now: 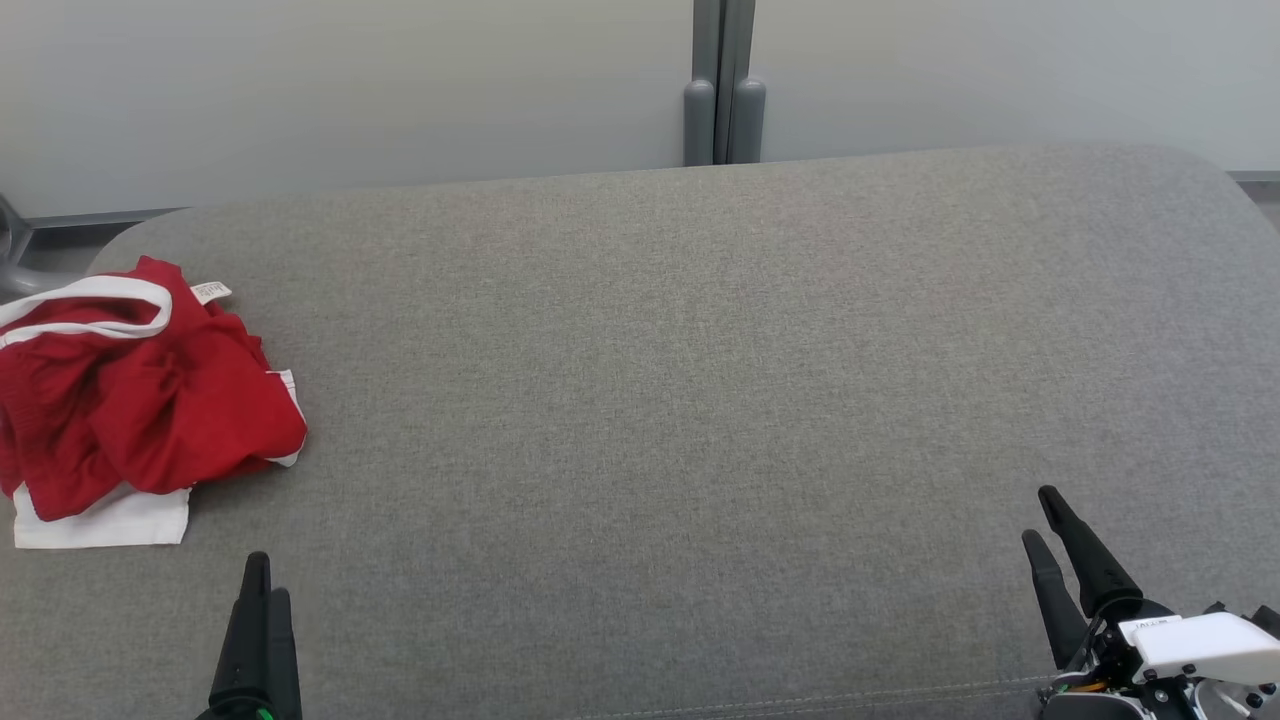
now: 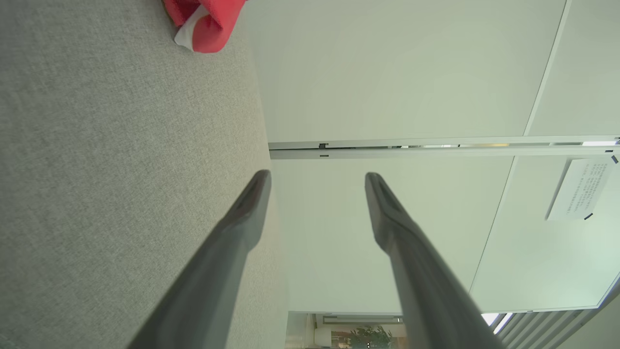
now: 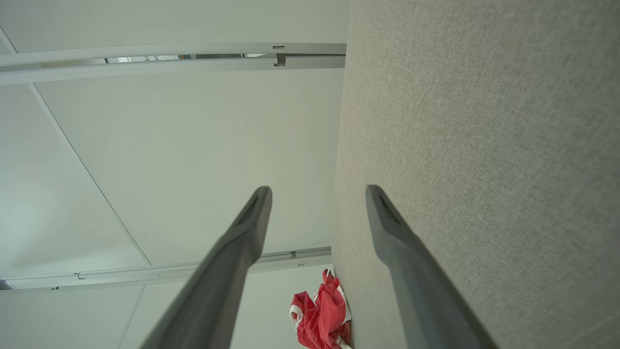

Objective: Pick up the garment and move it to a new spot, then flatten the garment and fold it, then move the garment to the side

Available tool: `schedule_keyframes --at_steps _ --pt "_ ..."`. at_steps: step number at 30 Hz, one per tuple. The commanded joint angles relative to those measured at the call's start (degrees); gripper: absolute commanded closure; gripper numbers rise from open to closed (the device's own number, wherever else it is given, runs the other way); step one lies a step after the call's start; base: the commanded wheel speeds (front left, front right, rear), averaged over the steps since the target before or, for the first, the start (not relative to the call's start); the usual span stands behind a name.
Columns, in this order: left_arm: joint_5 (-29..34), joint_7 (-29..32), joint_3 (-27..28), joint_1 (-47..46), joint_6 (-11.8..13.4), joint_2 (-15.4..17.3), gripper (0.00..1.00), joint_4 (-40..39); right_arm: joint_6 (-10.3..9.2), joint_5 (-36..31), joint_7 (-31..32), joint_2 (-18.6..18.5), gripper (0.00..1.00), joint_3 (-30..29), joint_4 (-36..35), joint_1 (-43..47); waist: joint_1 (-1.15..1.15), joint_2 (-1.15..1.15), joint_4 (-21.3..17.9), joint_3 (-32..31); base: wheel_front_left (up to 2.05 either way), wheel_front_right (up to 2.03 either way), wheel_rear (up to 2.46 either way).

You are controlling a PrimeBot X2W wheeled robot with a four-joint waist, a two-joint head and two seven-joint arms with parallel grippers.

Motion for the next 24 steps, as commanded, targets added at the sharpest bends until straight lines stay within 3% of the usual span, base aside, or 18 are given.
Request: schedule_keyframes --at_steps 1,12,24 --pt "0.5 -0.4 -0.1 -2.2 -0.1 0.2 0.00 -0.5 0.00 -0.8 -0.6 -0.4 0.00 -0.1 -0.7 -1.6 0.00 0.00 0.0 0.0 0.00 0.00 0.00" --pt "5.2 -3.0 -2.2 -6.9 -0.2 1.7 0.00 1.0 0.01 -8.8 -3.6 -1.1 0.00 0.1 -0.6 -4.2 0.00 0.00 0.0 0.1 0.00 0.00 0.00" --pt "24.9 -5.0 -1.6 -11.3 0.0 2.2 0.00 1.2 0.02 -30.5 -6.2 -1.4 0.00 0.0 -3.7 -6.7 0.00 0.00 0.1 0.1 0.00 0.00 0.00"
